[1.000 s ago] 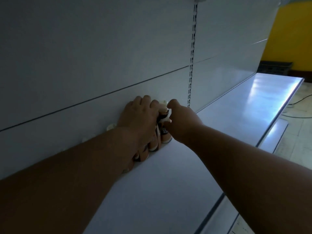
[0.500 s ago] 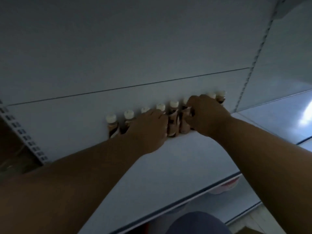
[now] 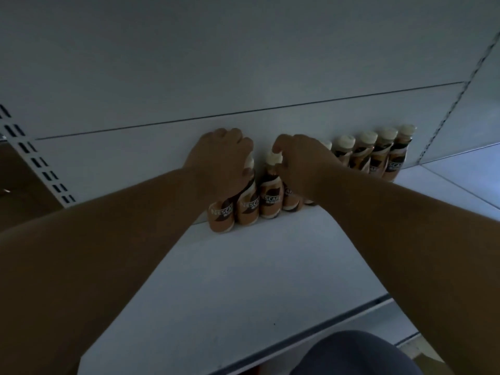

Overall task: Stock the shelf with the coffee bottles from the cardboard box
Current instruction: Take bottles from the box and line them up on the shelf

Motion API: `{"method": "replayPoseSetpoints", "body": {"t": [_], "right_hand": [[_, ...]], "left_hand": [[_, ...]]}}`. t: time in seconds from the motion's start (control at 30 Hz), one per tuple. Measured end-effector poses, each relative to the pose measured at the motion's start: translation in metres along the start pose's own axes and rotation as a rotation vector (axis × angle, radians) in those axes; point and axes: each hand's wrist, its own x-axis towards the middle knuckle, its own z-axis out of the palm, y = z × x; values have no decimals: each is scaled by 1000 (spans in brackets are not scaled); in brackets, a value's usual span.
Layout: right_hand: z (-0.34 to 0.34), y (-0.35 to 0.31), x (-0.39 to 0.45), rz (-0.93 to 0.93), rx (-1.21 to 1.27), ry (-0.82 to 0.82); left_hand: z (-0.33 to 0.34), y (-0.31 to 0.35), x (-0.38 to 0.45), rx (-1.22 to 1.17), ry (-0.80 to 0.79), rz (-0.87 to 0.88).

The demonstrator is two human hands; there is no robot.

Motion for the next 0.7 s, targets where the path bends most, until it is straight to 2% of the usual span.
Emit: {"method": "replayPoseSetpoints", "body": {"t": [0.13, 0.23, 0.7], "right_hand": [[13, 0, 21, 49, -12, -7], [23, 2, 30, 73, -47, -31], [22, 10, 34, -8, 21, -35]], "left_hand": [[0, 2, 10, 74, 30, 37], [-3, 4, 14, 114, -28, 40], [7, 5, 19, 135, -25, 116]]}}
